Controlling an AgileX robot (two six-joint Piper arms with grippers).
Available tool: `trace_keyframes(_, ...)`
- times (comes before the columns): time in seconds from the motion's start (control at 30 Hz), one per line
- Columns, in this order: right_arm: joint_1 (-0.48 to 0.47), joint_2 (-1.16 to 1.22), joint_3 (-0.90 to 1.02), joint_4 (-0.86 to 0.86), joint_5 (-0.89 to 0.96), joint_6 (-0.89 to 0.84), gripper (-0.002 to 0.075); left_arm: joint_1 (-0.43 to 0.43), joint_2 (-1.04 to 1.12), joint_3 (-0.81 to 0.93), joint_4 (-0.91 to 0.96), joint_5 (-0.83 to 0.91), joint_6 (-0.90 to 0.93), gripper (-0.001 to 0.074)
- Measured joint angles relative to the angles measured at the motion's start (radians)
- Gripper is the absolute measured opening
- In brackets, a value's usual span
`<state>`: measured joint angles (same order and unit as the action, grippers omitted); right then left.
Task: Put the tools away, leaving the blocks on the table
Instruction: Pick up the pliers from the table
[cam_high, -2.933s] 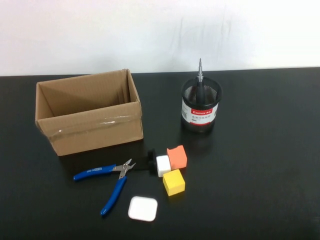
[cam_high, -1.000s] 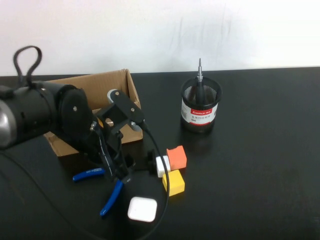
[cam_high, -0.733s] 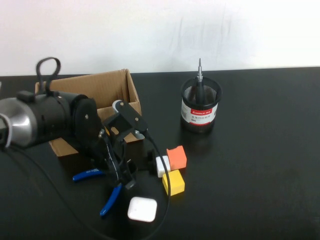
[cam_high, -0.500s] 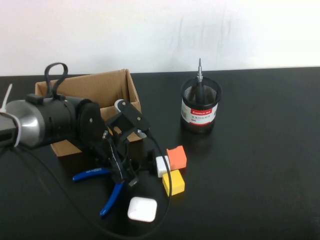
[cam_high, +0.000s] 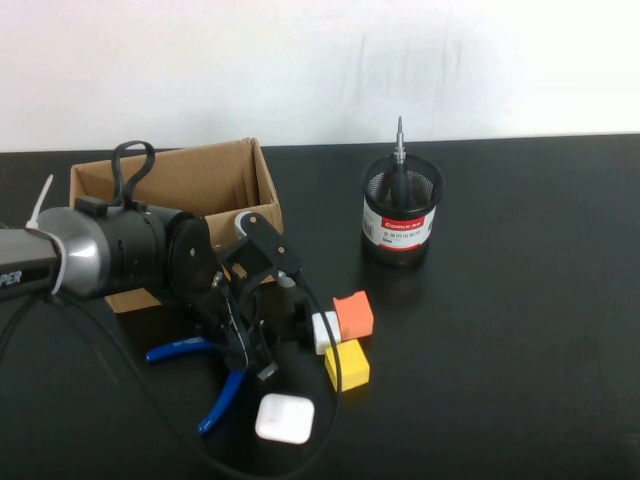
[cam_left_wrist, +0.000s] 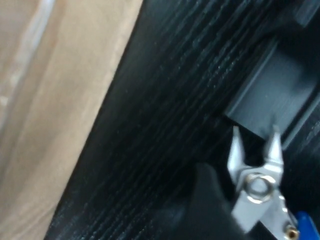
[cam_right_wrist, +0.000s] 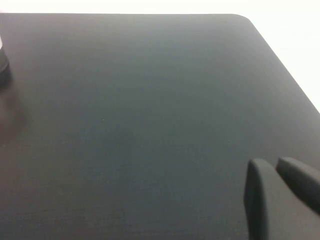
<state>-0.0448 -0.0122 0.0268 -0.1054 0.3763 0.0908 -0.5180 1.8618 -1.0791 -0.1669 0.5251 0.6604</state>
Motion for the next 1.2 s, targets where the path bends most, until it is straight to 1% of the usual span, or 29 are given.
trace_keyframes(0.07,0.000,0.000,0.000,0.000,0.000,0.000,-0.0007,0.000,0.000,-0.002,0.002,-0.001,0.000,0.0358)
trace_keyframes(0.2,0.000,0.000,0.000,0.000,0.000,0.000,-0.0007,0.000,0.001,-0.002,0.009,-0.005,0.000,0.0155)
trace_keyframes(0.23,0.000,0.000,0.000,0.000,0.000,0.000,-0.0007,0.000,0.001,-0.002,0.009,-0.006,0.000,0.0116)
trace_keyframes(0.27,0.000,0.000,0.000,0.000,0.000,0.000,-0.0007,0.000,0.001,-0.002,0.009,-0.006,0.000,0.0108)
trace_keyframes(0.8,0.000,0.000,0.000,0.000,0.000,0.000,-0.0007,0.000,-0.008,-0.003,0.009,-0.006,0.000,0.0108)
trace_keyframes(1.2,0.000,0.000,0.000,0.000,0.000,0.000,-0.0007,-0.009,-0.184,-0.003,0.009,0.038,0.000,0.0108)
